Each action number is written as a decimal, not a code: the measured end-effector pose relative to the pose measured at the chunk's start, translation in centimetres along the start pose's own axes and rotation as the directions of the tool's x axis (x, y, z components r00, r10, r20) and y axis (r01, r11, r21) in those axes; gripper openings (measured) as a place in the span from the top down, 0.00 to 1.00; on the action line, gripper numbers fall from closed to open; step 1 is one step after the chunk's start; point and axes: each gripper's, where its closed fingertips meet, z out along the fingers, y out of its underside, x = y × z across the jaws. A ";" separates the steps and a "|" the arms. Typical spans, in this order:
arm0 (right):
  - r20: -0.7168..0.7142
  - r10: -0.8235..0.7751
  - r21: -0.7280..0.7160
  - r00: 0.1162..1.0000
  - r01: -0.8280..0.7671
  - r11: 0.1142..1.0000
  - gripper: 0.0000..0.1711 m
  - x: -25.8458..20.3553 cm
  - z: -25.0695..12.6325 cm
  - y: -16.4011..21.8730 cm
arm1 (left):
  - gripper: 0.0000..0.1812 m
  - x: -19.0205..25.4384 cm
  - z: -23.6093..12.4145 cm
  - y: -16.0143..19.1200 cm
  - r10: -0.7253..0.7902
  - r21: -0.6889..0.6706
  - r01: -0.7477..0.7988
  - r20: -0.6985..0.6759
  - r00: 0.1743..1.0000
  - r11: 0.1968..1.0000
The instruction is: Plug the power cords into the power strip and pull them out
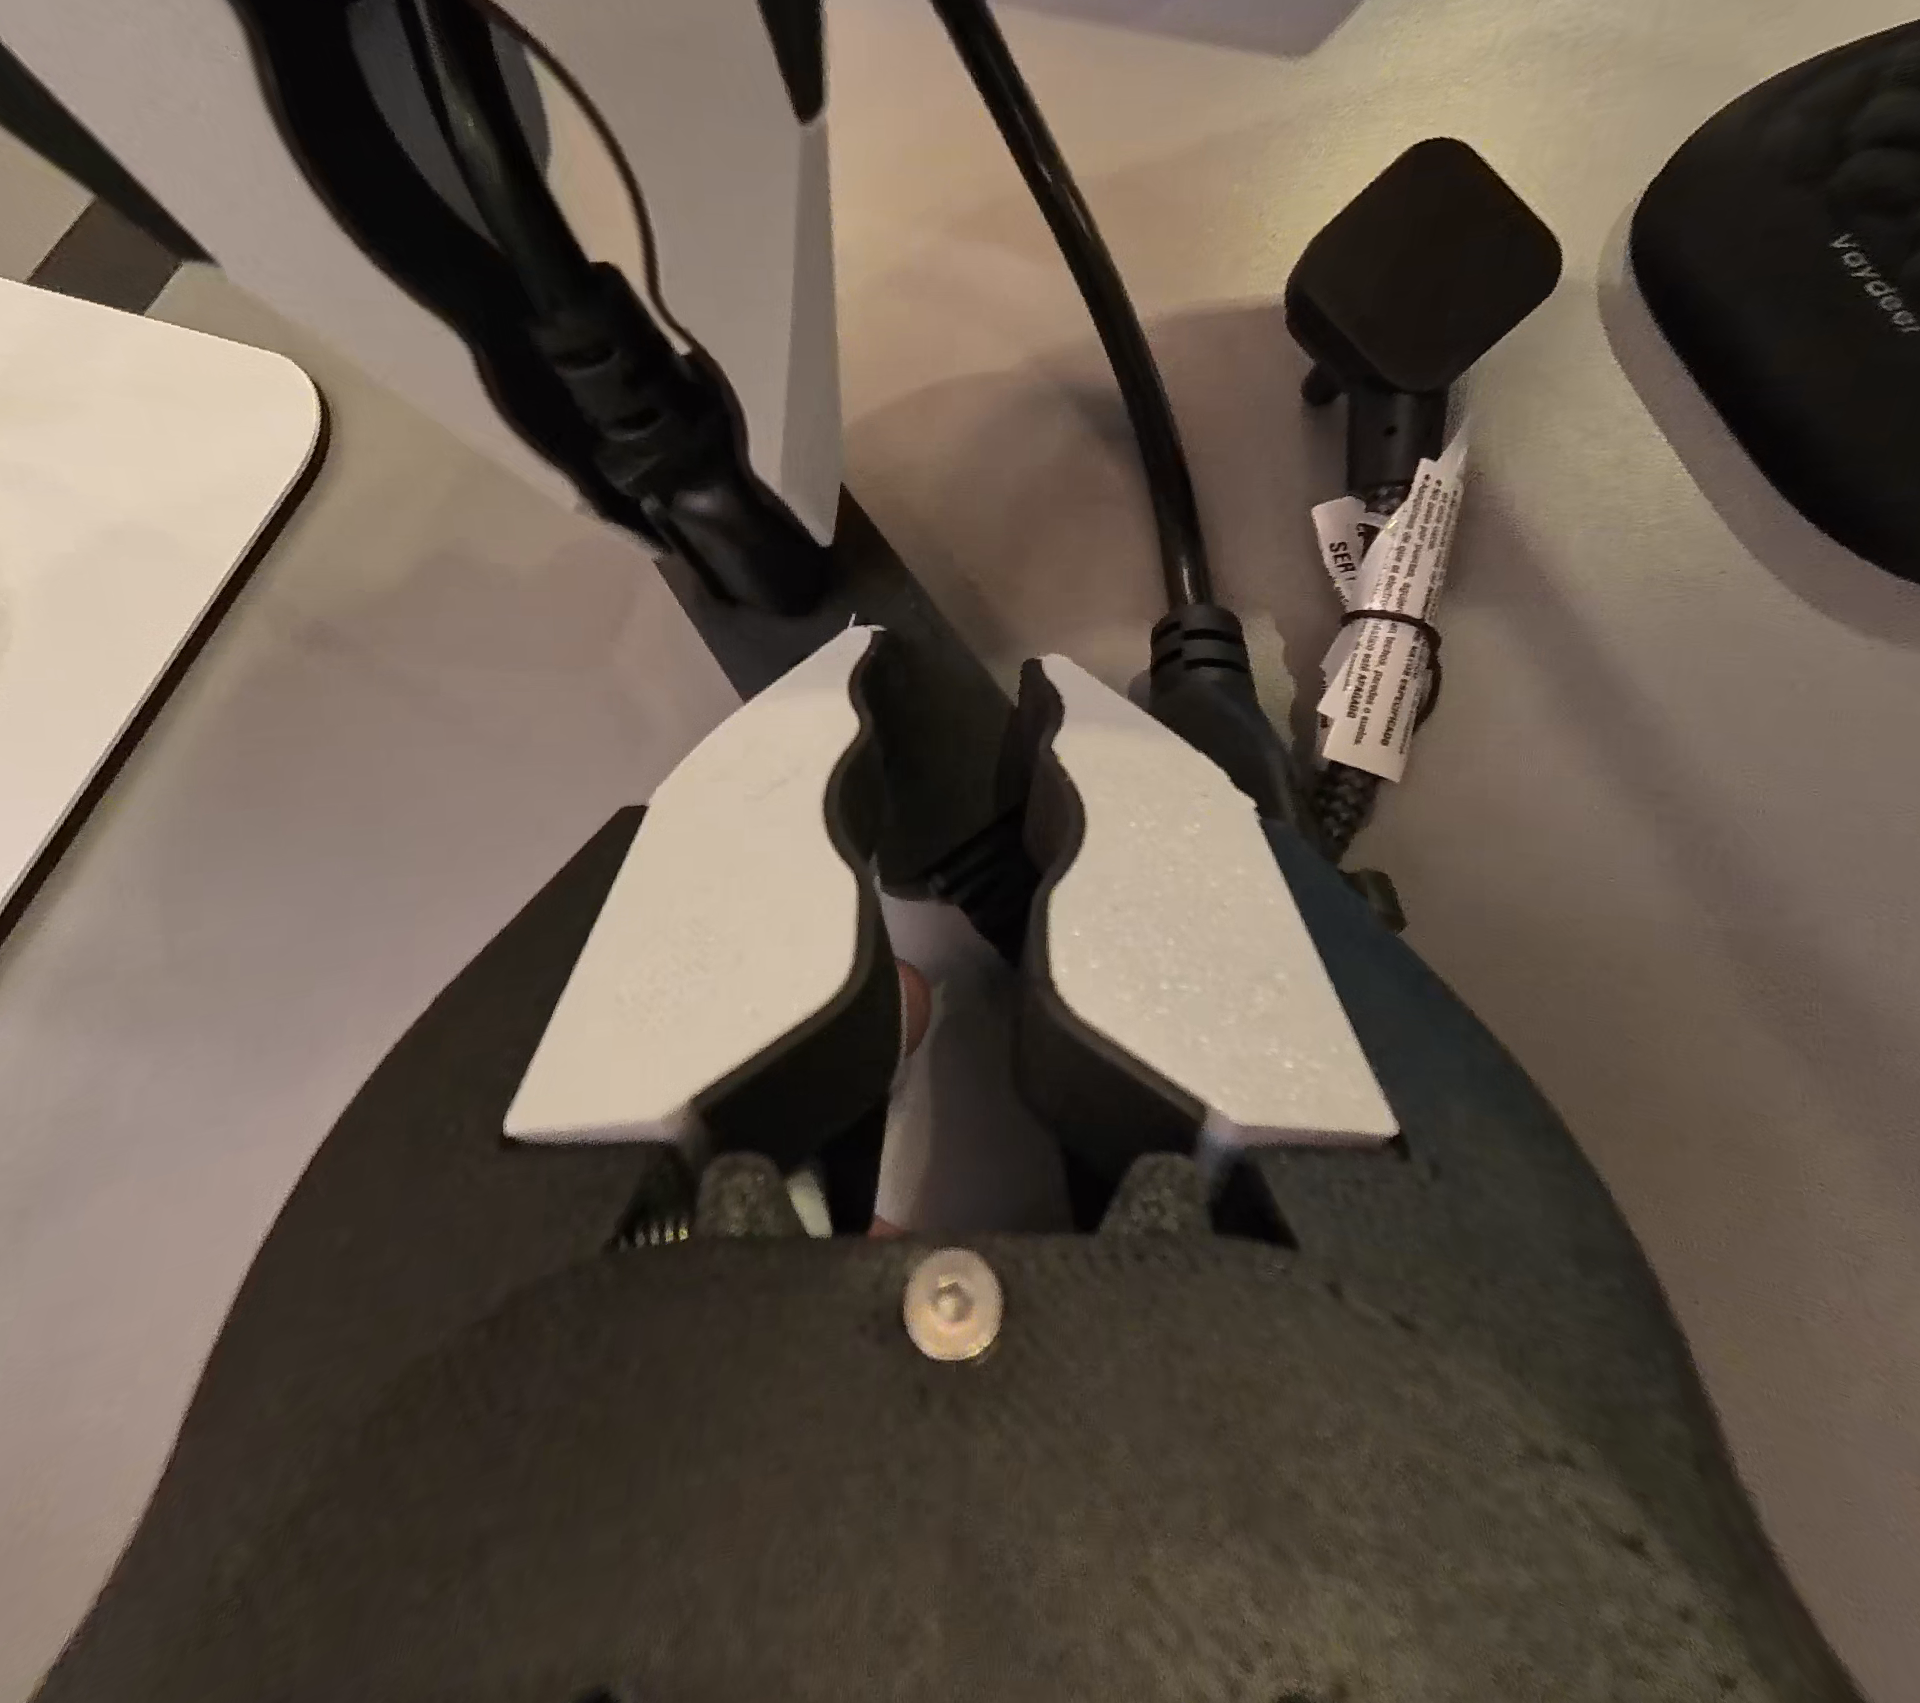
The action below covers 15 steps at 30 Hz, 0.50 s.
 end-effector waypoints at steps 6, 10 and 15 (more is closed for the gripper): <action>-0.182 -0.157 -0.146 0.971 0.131 0.981 0.88 -0.2 -0.2 0.2 | 0.87 0.1 0.0 -0.1 0.006 0.006 -0.006 -0.009 1.000 1.000; -0.214 -0.156 -0.153 0.964 0.125 0.980 0.88 -0.3 -0.4 0.2 | 0.87 0.2 0.0 -0.1 0.007 0.006 -0.006 -0.011 1.000 1.000; -0.026 0.030 0.018 0.999 -0.029 0.999 0.88 0.1 -0.1 0.2 | 0.86 0.1 0.1 0.0 -0.005 -0.002 0.005 -0.010 1.000 1.000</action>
